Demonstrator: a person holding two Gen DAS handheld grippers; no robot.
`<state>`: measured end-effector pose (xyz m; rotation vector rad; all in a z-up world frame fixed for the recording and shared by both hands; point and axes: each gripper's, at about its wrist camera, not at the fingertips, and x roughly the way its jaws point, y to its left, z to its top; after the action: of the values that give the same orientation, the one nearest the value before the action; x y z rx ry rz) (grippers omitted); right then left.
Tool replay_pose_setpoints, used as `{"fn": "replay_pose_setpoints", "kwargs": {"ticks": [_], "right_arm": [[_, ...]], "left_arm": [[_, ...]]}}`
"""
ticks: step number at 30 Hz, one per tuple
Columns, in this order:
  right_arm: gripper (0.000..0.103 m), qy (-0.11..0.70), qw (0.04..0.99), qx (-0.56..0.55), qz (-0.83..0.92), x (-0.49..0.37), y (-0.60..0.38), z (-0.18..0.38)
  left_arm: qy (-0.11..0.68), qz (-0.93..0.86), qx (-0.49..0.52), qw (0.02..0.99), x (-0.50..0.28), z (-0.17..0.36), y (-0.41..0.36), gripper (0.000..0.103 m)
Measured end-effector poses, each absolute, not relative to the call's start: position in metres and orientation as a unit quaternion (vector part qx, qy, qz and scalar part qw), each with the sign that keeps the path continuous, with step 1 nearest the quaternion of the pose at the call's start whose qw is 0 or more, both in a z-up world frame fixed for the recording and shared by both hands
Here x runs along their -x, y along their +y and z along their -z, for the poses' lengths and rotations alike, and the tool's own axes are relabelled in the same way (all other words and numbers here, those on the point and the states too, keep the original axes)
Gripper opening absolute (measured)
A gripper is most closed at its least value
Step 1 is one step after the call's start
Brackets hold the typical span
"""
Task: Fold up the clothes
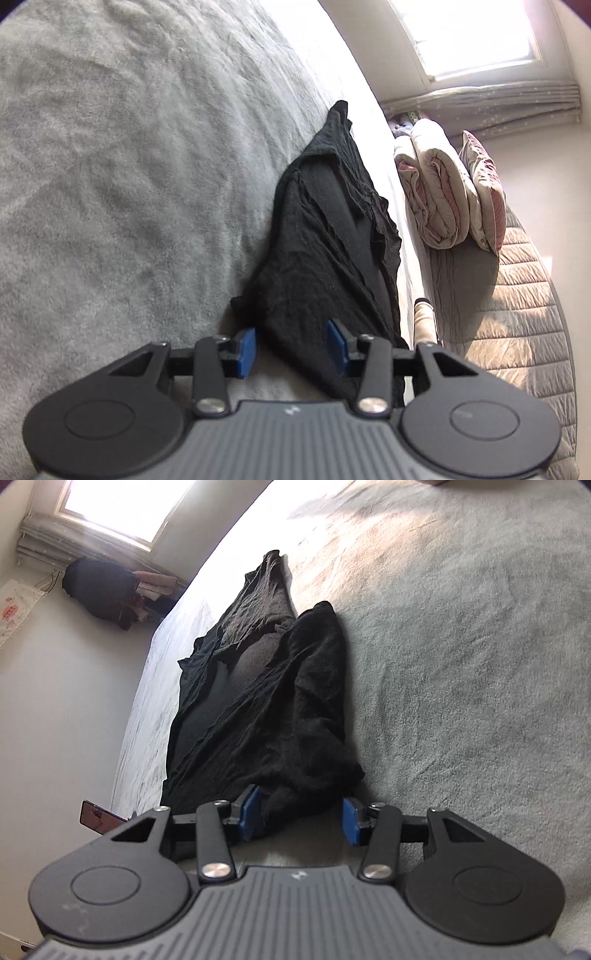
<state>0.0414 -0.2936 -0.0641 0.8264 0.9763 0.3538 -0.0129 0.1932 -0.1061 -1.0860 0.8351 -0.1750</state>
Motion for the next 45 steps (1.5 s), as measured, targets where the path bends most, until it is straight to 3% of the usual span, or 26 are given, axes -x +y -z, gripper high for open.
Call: {"fn": "replay_pose_setpoints", "kwargs": {"ticks": [3, 11, 38, 42, 45], "right_arm": [[0.048, 0.445, 0.789, -0.396, -0.152, -0.042, -0.295, 0.065], [0.027, 0.442, 0.788, -0.406, -0.136, -0.046, -0.296, 0.070], [0.029, 0.428, 0.800, -0.398, -0.136, -0.046, -0.292, 0.069], [0.015, 0.426, 0.797, -0.406, -0.136, -0.048, -0.292, 0.066], [0.012, 0.417, 0.795, -0.417, -0.138, -0.051, -0.292, 0.060]], "left_arm": [[0.370, 0.063, 0.523, 0.765, 0.015, 0.109, 0.196, 0.038], [0.356, 0.035, 0.539, 0.762, 0.014, 0.110, 0.200, 0.026], [0.332, 0.008, 0.529, 0.781, 0.018, 0.107, 0.200, 0.024], [0.323, 0.017, 0.532, 0.782, 0.018, 0.101, 0.199, 0.007], [0.314, 0.026, 0.536, 0.783, 0.017, 0.095, 0.197, 0.005]]}}
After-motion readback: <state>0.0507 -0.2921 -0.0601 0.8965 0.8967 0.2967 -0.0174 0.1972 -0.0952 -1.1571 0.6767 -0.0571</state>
